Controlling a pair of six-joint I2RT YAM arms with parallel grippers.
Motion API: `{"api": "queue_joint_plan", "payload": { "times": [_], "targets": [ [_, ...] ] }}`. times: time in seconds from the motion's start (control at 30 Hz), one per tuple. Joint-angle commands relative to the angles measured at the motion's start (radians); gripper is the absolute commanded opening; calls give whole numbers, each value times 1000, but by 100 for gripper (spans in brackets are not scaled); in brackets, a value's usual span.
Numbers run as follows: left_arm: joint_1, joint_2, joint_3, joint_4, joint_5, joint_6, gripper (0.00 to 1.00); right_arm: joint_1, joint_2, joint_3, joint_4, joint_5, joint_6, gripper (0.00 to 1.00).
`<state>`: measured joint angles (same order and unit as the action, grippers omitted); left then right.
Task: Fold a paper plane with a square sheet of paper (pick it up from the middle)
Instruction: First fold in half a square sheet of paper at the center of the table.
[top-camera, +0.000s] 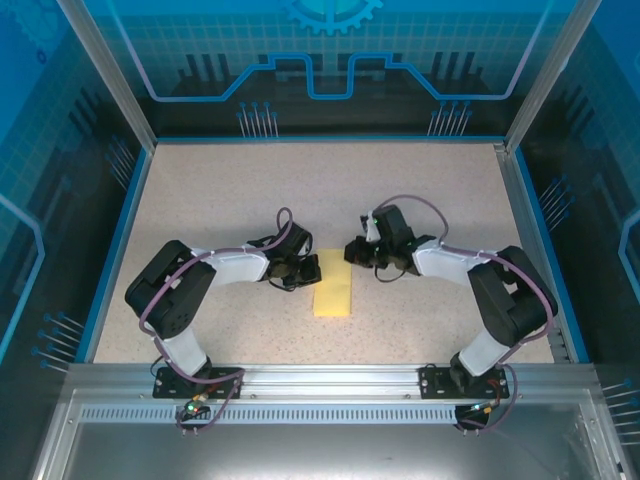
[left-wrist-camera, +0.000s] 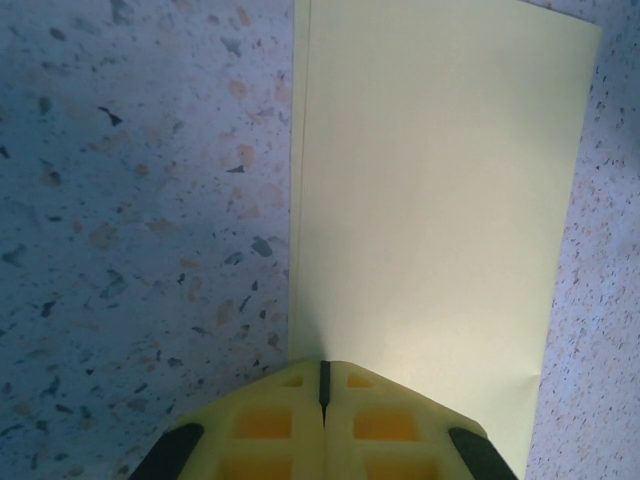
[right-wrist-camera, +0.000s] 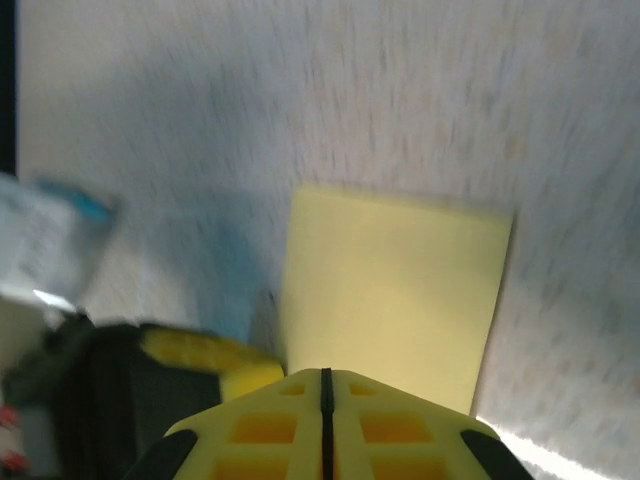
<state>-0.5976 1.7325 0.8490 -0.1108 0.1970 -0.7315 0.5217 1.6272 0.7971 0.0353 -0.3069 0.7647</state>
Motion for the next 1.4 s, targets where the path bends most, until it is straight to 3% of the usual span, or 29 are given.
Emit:
{"api": "queue_joint_plan", "payload": {
  "times": [0.0, 0.43, 0.77, 1.03, 1.37],
  "targets": [
    [-10, 21, -46, -178, -53, -2, 0, 49, -1, -55, -18, -2, 56, 7],
    [-9, 17, -56, -166, -57, -13, 0, 127, 8, -183, -24, -46, 76, 7],
    [-9, 14, -64, -162, -65, -22, 0, 146, -124, -194, -110, -10, 21, 8],
    [-10, 12, -61, -161, -65, -23, 0, 220, -42, -131, -71, -12, 29, 8],
    [-9, 18, -61, -162, -77, -27, 0, 235, -33, -218, -86, -42, 44, 8]
  ]
}}
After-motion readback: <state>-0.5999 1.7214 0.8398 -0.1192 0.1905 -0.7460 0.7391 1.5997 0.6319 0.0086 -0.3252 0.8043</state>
